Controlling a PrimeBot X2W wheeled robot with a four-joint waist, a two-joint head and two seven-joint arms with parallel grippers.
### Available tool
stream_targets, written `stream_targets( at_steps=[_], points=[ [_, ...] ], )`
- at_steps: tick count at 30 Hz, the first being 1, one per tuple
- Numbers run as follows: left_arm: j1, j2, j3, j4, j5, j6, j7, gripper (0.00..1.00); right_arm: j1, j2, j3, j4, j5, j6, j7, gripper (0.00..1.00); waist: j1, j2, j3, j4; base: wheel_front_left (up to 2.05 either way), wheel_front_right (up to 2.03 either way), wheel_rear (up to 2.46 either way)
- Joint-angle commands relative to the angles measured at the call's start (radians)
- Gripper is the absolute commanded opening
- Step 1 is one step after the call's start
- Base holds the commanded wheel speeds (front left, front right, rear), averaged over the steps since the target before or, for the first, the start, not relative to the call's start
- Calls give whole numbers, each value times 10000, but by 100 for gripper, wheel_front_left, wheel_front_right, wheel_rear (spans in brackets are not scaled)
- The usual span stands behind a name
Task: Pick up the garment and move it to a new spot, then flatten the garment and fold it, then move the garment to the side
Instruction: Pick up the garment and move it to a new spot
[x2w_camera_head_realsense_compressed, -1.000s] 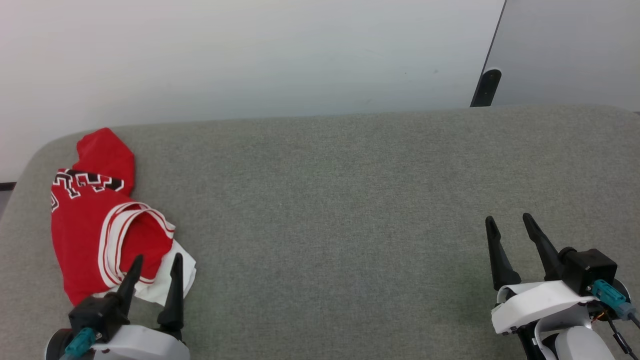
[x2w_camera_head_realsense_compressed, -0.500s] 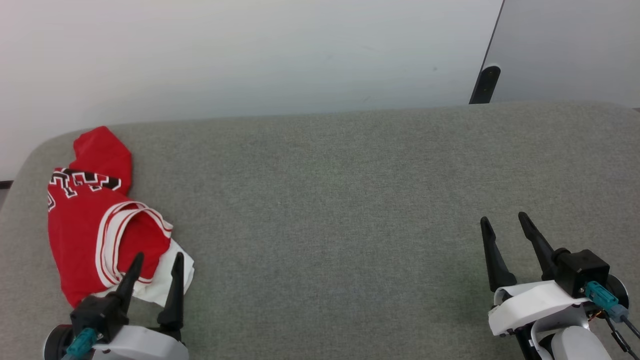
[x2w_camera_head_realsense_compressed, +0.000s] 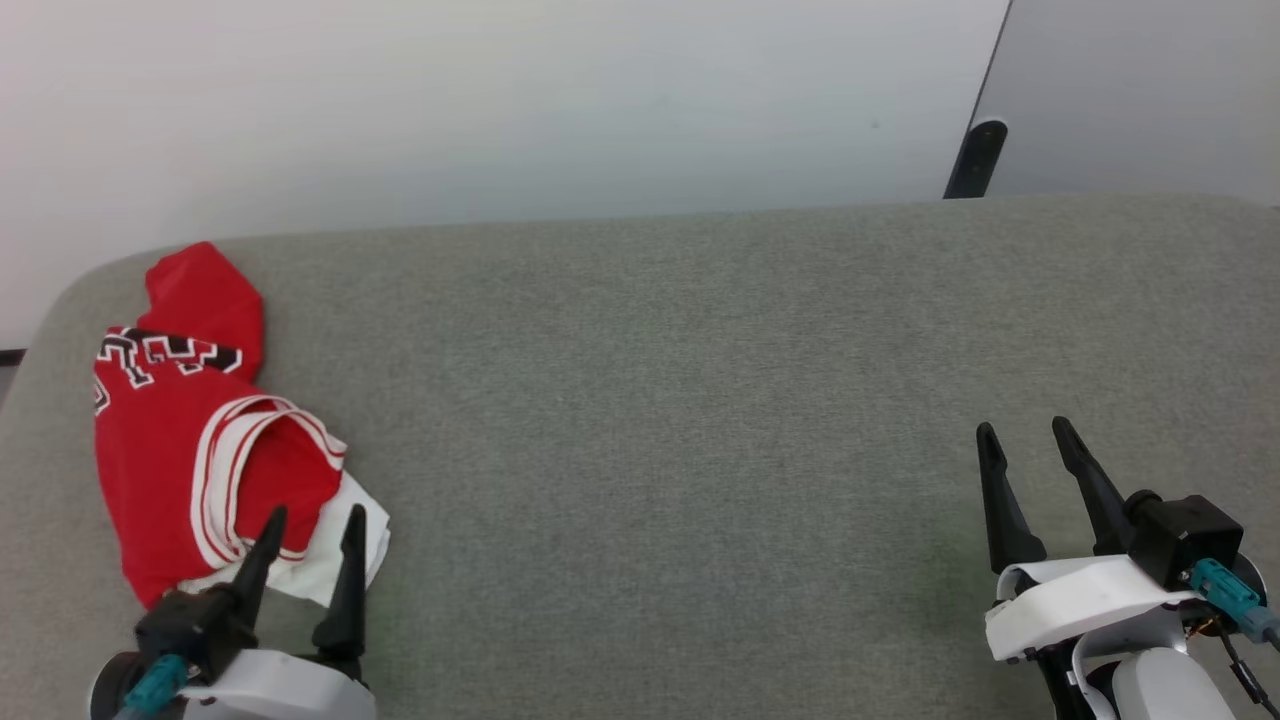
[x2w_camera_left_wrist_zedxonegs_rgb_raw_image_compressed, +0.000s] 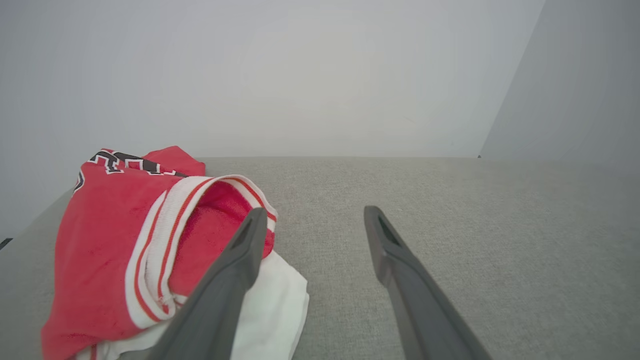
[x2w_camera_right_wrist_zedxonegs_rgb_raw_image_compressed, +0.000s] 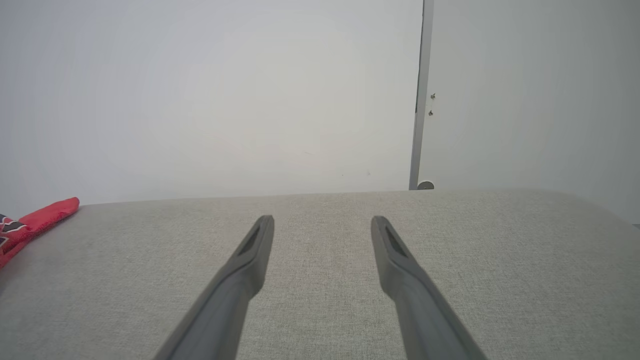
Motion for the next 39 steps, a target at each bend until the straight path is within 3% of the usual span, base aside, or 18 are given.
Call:
stream_targets(
  at_steps=[1, 11, 29, 39],
  points=[
    [-45, 9, 88, 20, -85, -24, -3, 100, -19, 49, 19, -70, 73, -10, -47, 100, 0, 0, 8, 114, 0, 0, 0],
    [43, -208, -25, 100, -156, 80, -3, 100, -229, -83, 499, -151, 329, -10, -47, 100, 0, 0, 101, 1736, 0, 0, 0],
    [974, -378, 100, -531, -400, 667, 261, 100, -408, -331, 2827, 380, 1067, -10, -48, 100, 0, 0, -400, 5194, 0, 0, 0],
    [2120, -631, 705, -1668, -808, 1216, 174, 100, -1188, -162, 4336, 868, 1598, -10, -48, 100, 0, 0, -361, 5394, 0, 0, 0]
  ],
)
